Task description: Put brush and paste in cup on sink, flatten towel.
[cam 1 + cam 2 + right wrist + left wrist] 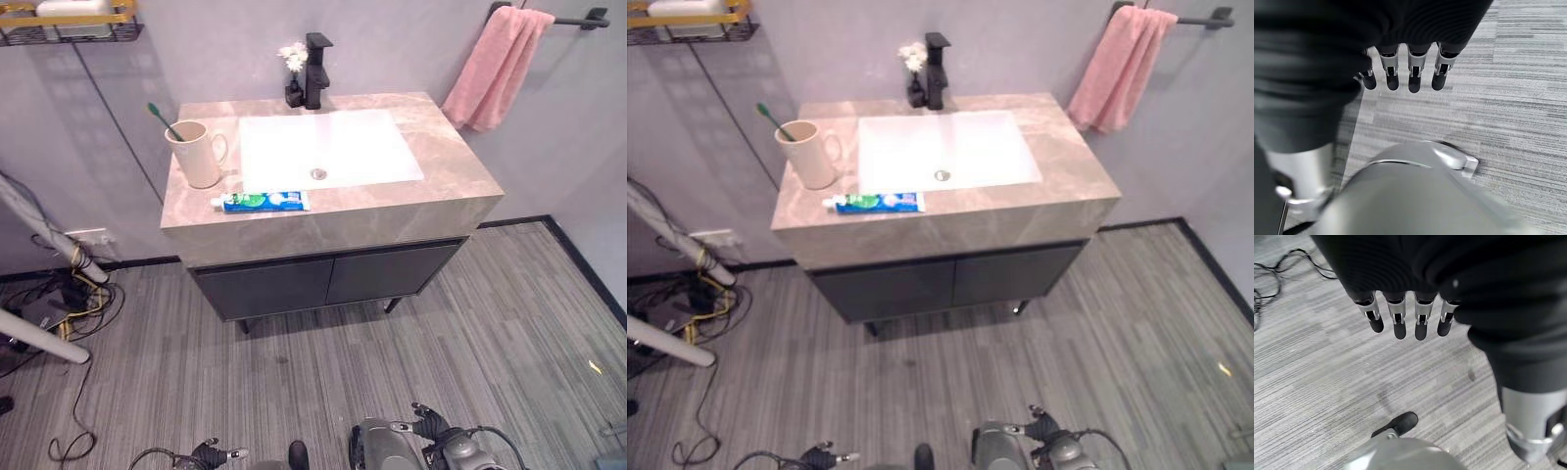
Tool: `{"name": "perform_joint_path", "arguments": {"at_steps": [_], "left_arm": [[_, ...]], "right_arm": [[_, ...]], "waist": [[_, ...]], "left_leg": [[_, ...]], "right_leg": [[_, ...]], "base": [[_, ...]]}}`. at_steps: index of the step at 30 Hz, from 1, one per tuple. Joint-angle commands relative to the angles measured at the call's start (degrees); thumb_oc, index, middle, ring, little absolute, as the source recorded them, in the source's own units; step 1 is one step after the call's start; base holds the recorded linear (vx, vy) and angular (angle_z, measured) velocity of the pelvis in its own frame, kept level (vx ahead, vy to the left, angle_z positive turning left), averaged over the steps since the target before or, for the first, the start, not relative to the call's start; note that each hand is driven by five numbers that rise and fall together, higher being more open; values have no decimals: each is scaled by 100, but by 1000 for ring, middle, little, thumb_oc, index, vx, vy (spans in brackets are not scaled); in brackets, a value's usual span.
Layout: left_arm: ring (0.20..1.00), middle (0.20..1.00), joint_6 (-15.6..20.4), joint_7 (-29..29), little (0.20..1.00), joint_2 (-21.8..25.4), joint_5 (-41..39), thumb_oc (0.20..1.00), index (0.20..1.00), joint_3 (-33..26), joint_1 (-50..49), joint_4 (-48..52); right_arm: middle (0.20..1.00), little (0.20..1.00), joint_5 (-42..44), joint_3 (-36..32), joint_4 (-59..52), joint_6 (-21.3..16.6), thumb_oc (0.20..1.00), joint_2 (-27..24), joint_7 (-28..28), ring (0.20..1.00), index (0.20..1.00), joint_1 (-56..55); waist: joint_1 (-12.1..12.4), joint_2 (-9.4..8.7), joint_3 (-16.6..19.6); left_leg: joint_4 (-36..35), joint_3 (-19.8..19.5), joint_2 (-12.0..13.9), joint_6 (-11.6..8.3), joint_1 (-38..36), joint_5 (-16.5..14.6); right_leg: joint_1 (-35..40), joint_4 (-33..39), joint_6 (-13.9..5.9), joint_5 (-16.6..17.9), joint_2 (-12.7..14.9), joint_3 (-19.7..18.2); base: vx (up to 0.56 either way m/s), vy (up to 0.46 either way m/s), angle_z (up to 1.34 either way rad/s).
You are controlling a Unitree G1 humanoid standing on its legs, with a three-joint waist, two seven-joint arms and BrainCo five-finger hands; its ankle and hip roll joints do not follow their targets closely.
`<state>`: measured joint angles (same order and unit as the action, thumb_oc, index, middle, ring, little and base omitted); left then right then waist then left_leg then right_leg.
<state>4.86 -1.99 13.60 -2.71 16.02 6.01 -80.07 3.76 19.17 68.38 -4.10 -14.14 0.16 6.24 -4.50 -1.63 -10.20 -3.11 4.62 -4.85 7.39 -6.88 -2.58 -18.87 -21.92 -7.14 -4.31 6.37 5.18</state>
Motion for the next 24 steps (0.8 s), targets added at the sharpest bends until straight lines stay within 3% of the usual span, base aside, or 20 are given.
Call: {"name": "perform_joint_path", "arguments": {"at_steps": [1,5,9,11,14,15,17,18,19,20,21,22,23,24], "left_arm": [[1000,1000,160,-20,1000,85,347,1000,1000,-89,171,12],[1000,1000,145,-16,1000,88,216,1000,1000,-184,165,5],[1000,1000,103,-11,1000,90,28,1000,1000,-371,37,-131],[1000,1000,88,6,1000,50,-32,1000,1000,-454,-63,-189],[1000,1000,99,-34,1000,55,-116,1000,1000,-471,25,-108],[1000,1000,98,-56,1000,75,-162,1000,1000,-475,78,-75],[1000,1000,92,-69,1000,101,-226,1000,1000,-518,125,-46],[1000,1000,113,-112,1000,111,-264,1000,1000,-522,163,-38],[1000,1000,128,-140,1000,124,-247,1000,1000,-507,191,-23],[1000,1000,140,-157,1000,129,-218,1000,1000,-491,192,-15],[1000,1000,167,-196,1000,132,-191,1000,1000,-449,206,-7],[1000,1000,202,-252,1000,104,-205,1000,1000,-347,251,20],[1000,1000,203,-253,1000,102,-205,1000,1000,-346,250,19],[1000,1000,206,-253,1000,48,-213,1000,1000,-320,177,29]], "right_arm": [[1000,1000,-168,136,233,-4,1000,-161,11,1000,1000,39],[1000,1000,-262,145,380,20,1000,-190,29,1000,1000,69],[1000,1000,-354,178,508,15,1000,-221,56,1000,1000,70],[1000,1000,-528,283,333,-25,1000,-394,46,1000,1000,80],[1000,1000,-710,324,112,-60,1000,-602,-42,1000,1000,30],[1000,1000,-708,315,78,-63,1000,-656,-86,1000,1000,33],[1000,1000,-739,338,75,-49,1000,-694,-103,1000,1000,49],[1000,1000,-770,345,145,-34,1000,-721,-136,1000,1000,50],[1000,1000,-857,362,269,6,1000,-723,-142,1000,1000,17],[1000,1000,-869,346,311,20,1000,-733,-159,1000,1000,9],[1000,1000,-896,347,331,12,1000,-732,-195,1000,1000,7],[1000,1000,-1026,450,402,-8,1000,-751,-185,1000,1000,-23],[1000,1000,-1027,450,404,-10,1000,-752,-186,1000,1000,-24],[1000,1000,-1221,524,415,-5,1000,-723,-188,1000,1000,-17]], "waist": [[-245,24,-103],[-253,8,6],[-143,-59,352],[-124,-63,443],[-108,-179,311],[-124,-257,246],[-96,-297,199],[-82,-324,169],[-120,-324,214],[-104,-283,237],[-74,-182,240],[7,-41,225],[3,-41,216],[-18,51,282]], "left_leg": [[641,-391,56,-403,73,-422],[784,-556,97,-478,-24,-574],[909,-652,371,-659,-245,-757],[1473,-790,556,-854,-151,-568],[2774,-746,643,-1167,616,98],[3222,-623,690,-1234,897,263],[3354,-582,708,-1230,1010,289],[3240,-496,778,-1229,1153,307],[2055,18,1290,-1225,1197,280],[1353,169,1470,-1239,1104,293],[667,201,1681,-1320,1163,694],[187,-69,1770,-1380,1173,1072],[170,-71,1769,-1382,1154,1079],[167,-186,1654,-1360,949,785]], "right_leg": [[368,1189,-181,1635,217,-335],[534,1072,-168,1588,185,-767],[1003,1299,22,987,-165,-669],[1229,1392,197,806,-395,-587],[1532,1723,412,807,-376,-395],[1594,1824,469,847,-328,-338],[1658,1930,520,838,-342,-322],[1741,2040,515,812,-308,-299],[1839,2154,406,747,-181,-214],[1871,2166,335,695,-133,-214],[1890,2162,270,634,-141,-252],[1917,2067,223,538,-139,-331],[1928,2062,224,531,-138,-328],[1900,1994,165,500,-85,-447]], "base": [[230,-99,28],[187,-112,38],[297,-237,34],[313,-359,5],[101,-255,13],[37,-213,34],[43,-121,49],[132,-7,32],[200,39,22],[231,155,41],[239,226,33],[173,179,3],[206,191,-93],[223,318,-127]]}}
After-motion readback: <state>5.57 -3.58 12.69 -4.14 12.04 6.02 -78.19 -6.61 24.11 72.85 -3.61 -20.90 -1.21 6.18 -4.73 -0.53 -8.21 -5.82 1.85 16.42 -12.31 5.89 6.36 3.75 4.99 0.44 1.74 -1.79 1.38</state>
